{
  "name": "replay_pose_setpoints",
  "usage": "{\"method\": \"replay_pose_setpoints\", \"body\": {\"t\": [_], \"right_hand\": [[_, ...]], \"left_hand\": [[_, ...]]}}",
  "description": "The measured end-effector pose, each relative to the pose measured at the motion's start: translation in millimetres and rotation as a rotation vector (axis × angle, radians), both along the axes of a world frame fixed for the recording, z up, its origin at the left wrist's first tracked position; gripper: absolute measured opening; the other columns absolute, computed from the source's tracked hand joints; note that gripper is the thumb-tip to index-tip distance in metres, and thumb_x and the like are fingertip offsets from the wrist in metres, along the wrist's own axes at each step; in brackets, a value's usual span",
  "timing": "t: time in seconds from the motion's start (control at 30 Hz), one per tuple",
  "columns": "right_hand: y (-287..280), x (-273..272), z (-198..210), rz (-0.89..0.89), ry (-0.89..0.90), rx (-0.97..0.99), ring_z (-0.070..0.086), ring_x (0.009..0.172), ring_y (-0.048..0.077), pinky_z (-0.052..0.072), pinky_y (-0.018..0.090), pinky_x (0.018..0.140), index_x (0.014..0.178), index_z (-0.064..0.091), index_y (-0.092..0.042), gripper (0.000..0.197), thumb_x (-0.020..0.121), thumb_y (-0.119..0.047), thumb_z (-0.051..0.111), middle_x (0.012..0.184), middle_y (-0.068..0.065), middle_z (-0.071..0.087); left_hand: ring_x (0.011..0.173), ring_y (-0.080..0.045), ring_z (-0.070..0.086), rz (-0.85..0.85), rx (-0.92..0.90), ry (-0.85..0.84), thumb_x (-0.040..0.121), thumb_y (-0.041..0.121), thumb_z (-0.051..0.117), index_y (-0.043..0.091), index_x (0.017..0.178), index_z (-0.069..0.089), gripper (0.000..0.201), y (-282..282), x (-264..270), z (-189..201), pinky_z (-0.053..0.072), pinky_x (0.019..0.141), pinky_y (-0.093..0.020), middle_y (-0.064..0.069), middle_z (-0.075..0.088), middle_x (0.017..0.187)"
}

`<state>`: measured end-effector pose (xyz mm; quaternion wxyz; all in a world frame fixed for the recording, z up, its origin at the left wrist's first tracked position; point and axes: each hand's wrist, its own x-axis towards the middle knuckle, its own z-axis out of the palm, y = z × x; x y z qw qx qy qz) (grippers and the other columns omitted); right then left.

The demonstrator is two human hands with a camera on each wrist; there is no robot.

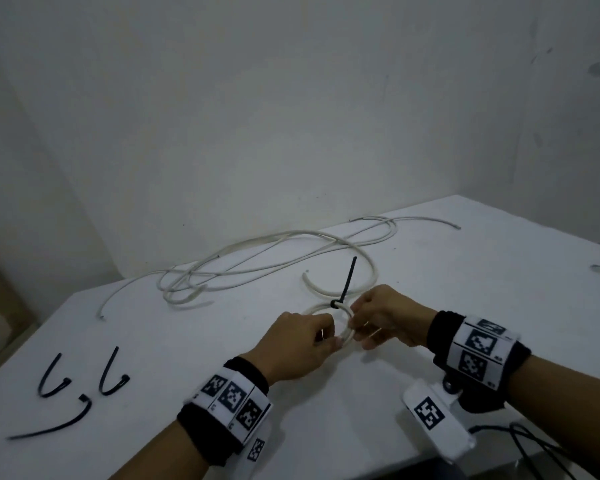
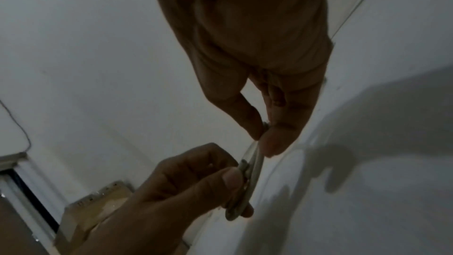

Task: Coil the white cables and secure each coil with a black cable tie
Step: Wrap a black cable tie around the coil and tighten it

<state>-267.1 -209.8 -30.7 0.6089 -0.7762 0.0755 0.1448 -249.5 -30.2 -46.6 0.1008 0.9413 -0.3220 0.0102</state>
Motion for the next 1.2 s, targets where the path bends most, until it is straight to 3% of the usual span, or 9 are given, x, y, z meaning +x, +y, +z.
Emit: {"method": "replay_pose_setpoints", "body": {"t": [0.17, 0.3, 0.4, 0.47, 0.6, 0.77, 0.93, 1.03, 1.2], "right_hand": [[3.1, 2.6, -6.4, 0.034, 0.096, -0.136, 0.059, 0.056, 0.030, 0.053, 0.030, 0.047, 0.072, 0.054, 0.005, 0.012, 0.083, 0.010, 0.054, 0.067, 0.021, 0.059], [4.2, 0.3, -1.3, 0.076, 0.100, -0.106, 0.062, 0.066, 0.033, 0.056, 0.035, 0.059, 0.086, 0.057, 0.009, 0.005, 0.086, 0.005, 0.056, 0.081, 0.027, 0.062], [6.6, -2.1, -1.0, 0.107, 0.101, -0.145, 0.062, 0.069, 0.030, 0.056, 0.036, 0.062, 0.093, 0.059, 0.009, 0.011, 0.087, -0.001, 0.059, 0.087, 0.025, 0.063], [8.3, -2.6, -1.8, 0.127, 0.095, -0.178, 0.061, 0.068, 0.026, 0.056, 0.036, 0.061, 0.093, 0.059, 0.006, 0.012, 0.088, -0.005, 0.061, 0.086, 0.018, 0.062], [10.1, -2.6, -3.5, 0.115, 0.085, -0.214, 0.061, 0.071, 0.024, 0.056, 0.037, 0.058, 0.101, 0.060, 0.007, 0.022, 0.088, -0.011, 0.062, 0.093, 0.014, 0.059], [9.2, -3.2, -1.6, 0.107, 0.076, -0.226, 0.060, 0.068, 0.024, 0.057, 0.038, 0.058, 0.107, 0.058, 0.008, 0.025, 0.090, -0.011, 0.059, 0.092, 0.014, 0.056], [10.9, -3.7, -3.5, 0.151, -0.061, -0.386, 0.059, 0.073, 0.019, 0.053, 0.029, 0.054, 0.112, 0.058, -0.009, 0.025, 0.088, -0.015, 0.060, 0.101, 0.012, 0.061], [16.1, -4.0, -5.3, 0.263, -0.130, -0.604, 0.055, 0.068, 0.012, 0.051, 0.022, 0.052, 0.117, 0.061, -0.017, 0.028, 0.089, -0.021, 0.060, 0.106, 0.005, 0.058], [20.6, -0.3, -8.0, 0.408, -0.109, -0.869, 0.065, 0.099, 0.027, 0.053, 0.032, 0.079, 0.114, 0.064, -0.004, 0.035, 0.087, -0.027, 0.062, 0.116, 0.013, 0.065]], "left_hand": [[0.081, -0.021, 0.059, 0.050, 0.085, 0.184, 0.089, 0.036, 0.058, 0.018, 0.075, 0.059, 0.022, -11.1, 4.9, -1.7, 0.038, 0.064, -0.027, -0.006, 0.064, 0.086], [0.086, -0.022, 0.062, 0.065, 0.059, 0.211, 0.088, 0.024, 0.059, 0.004, 0.086, 0.070, 0.022, -15.2, 10.2, 3.1, 0.046, 0.071, -0.030, -0.010, 0.070, 0.095], [0.077, -0.014, 0.058, 0.121, 0.008, 0.247, 0.086, 0.022, 0.065, 0.006, 0.088, 0.072, 0.017, -16.6, 14.6, 4.5, 0.045, 0.068, -0.024, -0.010, 0.072, 0.093], [0.075, -0.013, 0.056, 0.159, -0.026, 0.235, 0.082, 0.021, 0.071, 0.011, 0.081, 0.070, 0.010, -17.7, 15.6, 3.0, 0.044, 0.065, -0.019, -0.008, 0.070, 0.089], [0.071, -0.013, 0.053, 0.146, -0.031, 0.221, 0.081, 0.016, 0.071, 0.015, 0.061, 0.057, 0.024, -19.3, 14.1, -0.5, 0.033, 0.050, -0.011, -0.008, 0.065, 0.080], [0.077, -0.011, 0.057, 0.097, -0.025, 0.295, 0.088, 0.019, 0.060, 0.003, 0.087, 0.070, 0.019, -10.6, 9.5, 6.0, 0.041, 0.061, -0.015, -0.007, 0.071, 0.092], [0.089, -0.012, 0.061, 0.112, -0.079, 0.249, 0.088, 0.022, 0.063, 0.013, 0.103, 0.072, 0.020, -1.8, 9.6, 12.9, 0.045, 0.075, -0.019, -0.003, 0.070, 0.105], [0.101, -0.012, 0.058, 0.105, 0.034, 0.228, 0.084, 0.028, 0.068, 0.018, 0.112, 0.068, 0.029, 3.5, 10.3, 15.1, 0.040, 0.077, -0.019, 0.001, 0.064, 0.114], [0.095, -0.013, 0.060, 0.070, 0.184, 0.251, 0.078, 0.022, 0.075, 0.019, 0.109, 0.071, 0.032, 9.3, 6.8, 7.7, 0.041, 0.074, -0.019, 0.000, 0.068, 0.110]]}}
